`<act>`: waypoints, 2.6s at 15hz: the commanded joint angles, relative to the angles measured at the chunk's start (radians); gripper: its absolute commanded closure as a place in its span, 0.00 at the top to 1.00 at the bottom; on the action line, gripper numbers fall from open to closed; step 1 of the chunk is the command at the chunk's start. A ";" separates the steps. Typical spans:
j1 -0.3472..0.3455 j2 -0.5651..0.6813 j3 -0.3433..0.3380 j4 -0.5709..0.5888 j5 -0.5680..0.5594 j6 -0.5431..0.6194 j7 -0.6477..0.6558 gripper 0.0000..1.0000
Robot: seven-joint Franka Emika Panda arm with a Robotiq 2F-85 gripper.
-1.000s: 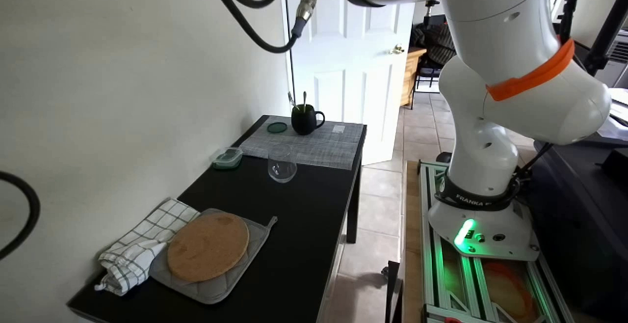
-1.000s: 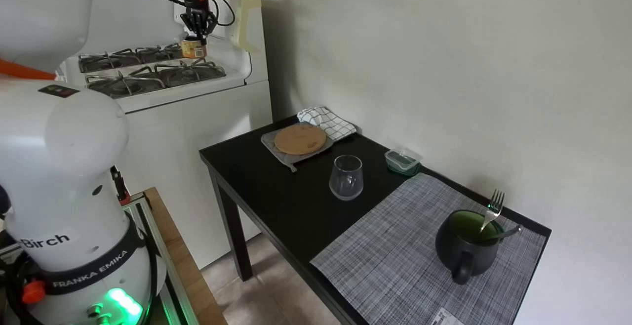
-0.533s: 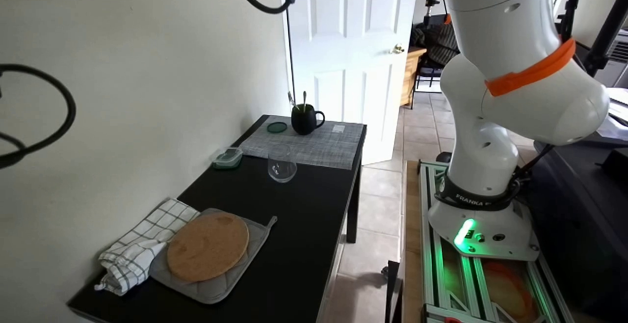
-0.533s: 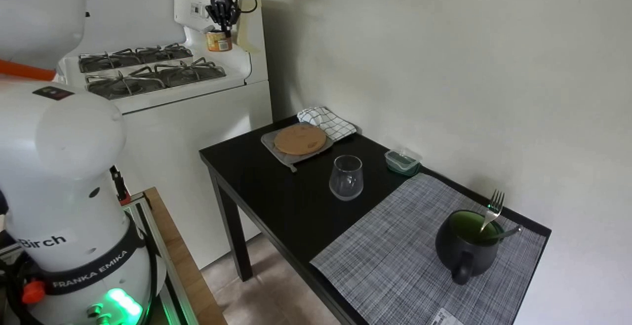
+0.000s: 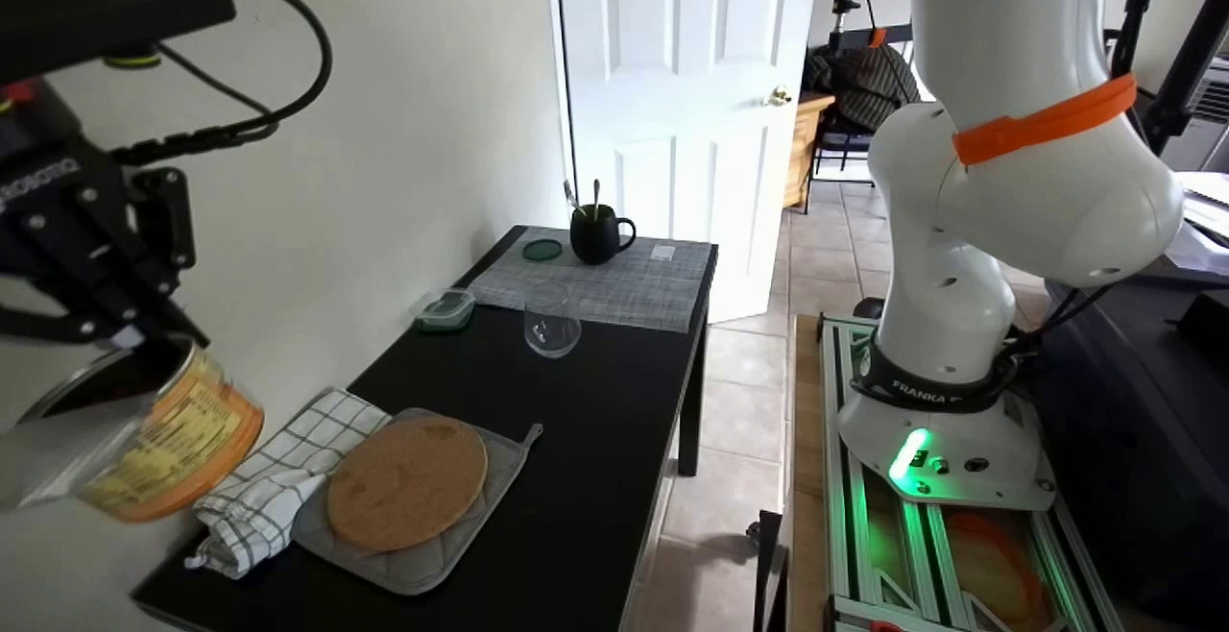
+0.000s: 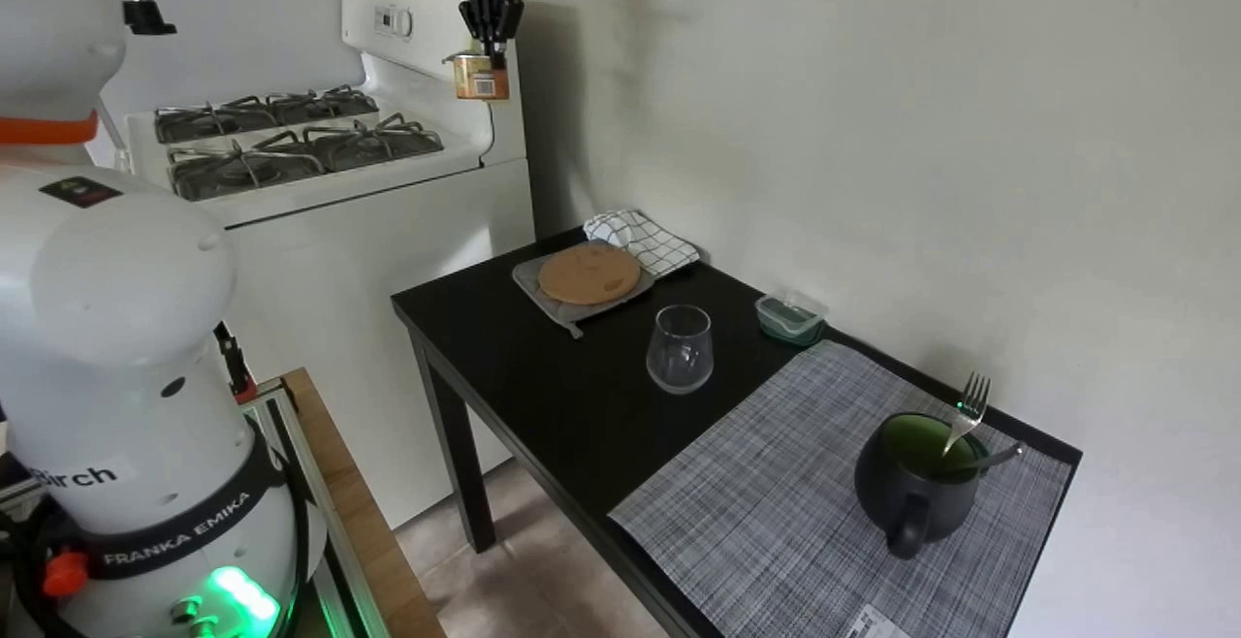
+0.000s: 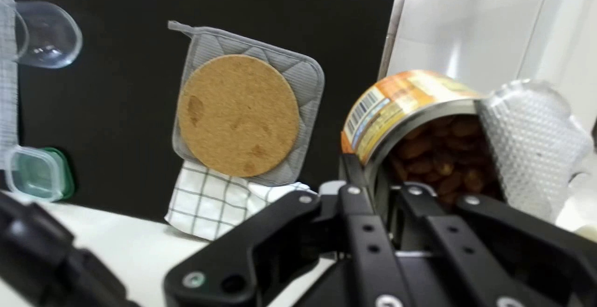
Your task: Move the object from the stove top to the counter
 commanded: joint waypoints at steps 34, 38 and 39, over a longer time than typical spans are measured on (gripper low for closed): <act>-0.468 -0.270 -0.102 -0.913 0.181 0.898 0.051 0.03; -0.481 -0.226 -0.121 -0.887 0.129 0.882 0.085 0.11; -0.483 -0.227 -0.126 -0.891 0.115 0.882 0.101 0.11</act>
